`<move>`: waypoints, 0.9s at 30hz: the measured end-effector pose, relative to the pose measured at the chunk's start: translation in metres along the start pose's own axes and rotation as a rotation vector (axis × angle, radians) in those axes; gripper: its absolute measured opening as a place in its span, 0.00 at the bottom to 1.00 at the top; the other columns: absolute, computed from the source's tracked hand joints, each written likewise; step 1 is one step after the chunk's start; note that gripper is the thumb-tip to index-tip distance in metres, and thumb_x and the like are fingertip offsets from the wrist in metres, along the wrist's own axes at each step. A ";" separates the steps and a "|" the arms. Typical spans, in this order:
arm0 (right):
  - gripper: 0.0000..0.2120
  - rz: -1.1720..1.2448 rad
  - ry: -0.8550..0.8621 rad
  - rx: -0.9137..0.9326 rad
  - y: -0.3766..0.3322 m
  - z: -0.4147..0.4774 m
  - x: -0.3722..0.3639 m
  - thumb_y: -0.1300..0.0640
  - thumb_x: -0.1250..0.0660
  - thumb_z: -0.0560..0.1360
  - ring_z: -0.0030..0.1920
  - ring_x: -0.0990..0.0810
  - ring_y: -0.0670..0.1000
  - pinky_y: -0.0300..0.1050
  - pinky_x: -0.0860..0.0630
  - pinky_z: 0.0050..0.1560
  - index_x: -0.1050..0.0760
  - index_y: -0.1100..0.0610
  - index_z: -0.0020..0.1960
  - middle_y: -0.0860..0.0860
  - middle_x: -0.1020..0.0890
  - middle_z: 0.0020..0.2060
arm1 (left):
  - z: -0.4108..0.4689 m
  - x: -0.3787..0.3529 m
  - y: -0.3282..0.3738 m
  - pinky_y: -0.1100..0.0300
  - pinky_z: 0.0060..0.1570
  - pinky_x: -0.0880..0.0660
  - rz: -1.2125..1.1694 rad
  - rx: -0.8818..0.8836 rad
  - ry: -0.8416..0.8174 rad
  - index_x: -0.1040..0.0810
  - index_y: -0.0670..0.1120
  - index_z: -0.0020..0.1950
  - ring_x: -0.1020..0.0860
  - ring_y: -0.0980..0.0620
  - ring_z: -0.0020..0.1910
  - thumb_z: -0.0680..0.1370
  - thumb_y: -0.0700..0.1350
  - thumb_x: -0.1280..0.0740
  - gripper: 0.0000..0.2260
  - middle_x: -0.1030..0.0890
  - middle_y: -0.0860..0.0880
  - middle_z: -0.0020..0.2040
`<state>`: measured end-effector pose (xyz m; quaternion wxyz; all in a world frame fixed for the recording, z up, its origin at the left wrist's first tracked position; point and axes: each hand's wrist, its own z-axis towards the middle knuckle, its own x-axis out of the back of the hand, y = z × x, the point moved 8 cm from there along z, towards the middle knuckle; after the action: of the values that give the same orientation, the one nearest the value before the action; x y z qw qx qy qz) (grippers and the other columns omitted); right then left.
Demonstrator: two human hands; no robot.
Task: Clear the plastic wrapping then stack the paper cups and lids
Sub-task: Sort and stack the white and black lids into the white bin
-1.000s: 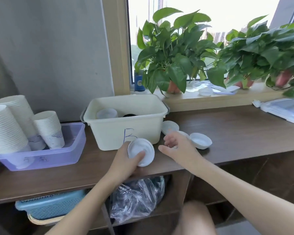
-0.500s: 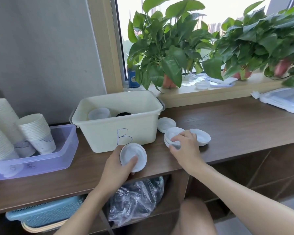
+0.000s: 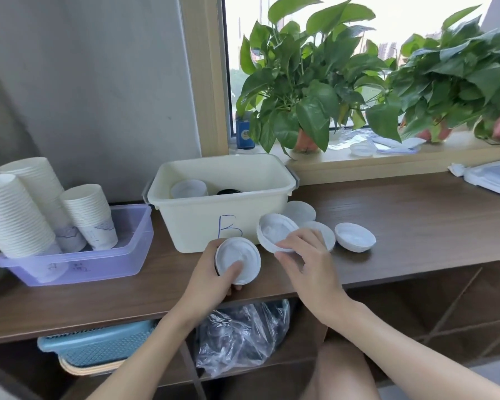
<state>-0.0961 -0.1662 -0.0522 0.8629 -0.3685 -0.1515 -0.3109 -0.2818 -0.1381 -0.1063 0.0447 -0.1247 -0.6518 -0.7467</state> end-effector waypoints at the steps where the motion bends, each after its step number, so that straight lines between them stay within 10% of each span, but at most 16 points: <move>1: 0.07 0.007 -0.015 0.048 -0.007 -0.003 -0.007 0.66 0.28 0.70 0.49 0.30 0.47 0.33 0.32 0.51 0.19 0.58 0.47 0.47 0.23 0.43 | -0.001 0.001 0.001 0.63 0.30 0.28 -0.020 -0.004 -0.006 0.29 0.51 0.62 0.23 0.54 0.30 0.79 0.42 0.33 0.13 0.18 0.44 0.42; 13: 0.08 0.171 -0.169 0.127 -0.027 -0.018 -0.065 0.69 0.31 0.72 0.54 0.25 0.47 0.35 0.30 0.56 0.22 0.57 0.45 0.45 0.23 0.48 | -0.005 0.011 0.006 0.57 0.30 0.29 -0.195 0.028 0.007 0.26 0.41 0.54 0.25 0.46 0.34 0.80 0.59 0.43 0.21 0.22 0.42 0.38; 19: 0.04 0.224 -0.168 0.153 -0.030 -0.016 -0.066 0.60 0.33 0.75 0.61 0.25 0.46 0.39 0.30 0.62 0.20 0.58 0.46 0.46 0.20 0.49 | -0.003 0.020 -0.008 0.58 0.32 0.24 -0.167 0.054 0.122 0.28 0.44 0.59 0.21 0.52 0.35 0.81 0.38 0.39 0.07 0.20 0.43 0.46; 27: 0.11 0.565 -0.296 -0.552 0.009 -0.007 -0.097 0.51 0.40 0.81 0.51 0.22 0.44 0.38 0.28 0.51 0.24 0.55 0.58 0.49 0.18 0.50 | -0.005 0.023 -0.001 0.74 0.48 0.29 -0.035 -0.029 0.119 0.29 0.50 0.62 0.23 0.67 0.50 0.78 0.32 0.39 0.18 0.20 0.55 0.54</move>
<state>-0.1639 -0.1253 -0.1093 0.7521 -0.6535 -0.0777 -0.0350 -0.3052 -0.1404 -0.1022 0.0687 -0.0695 -0.6392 -0.7628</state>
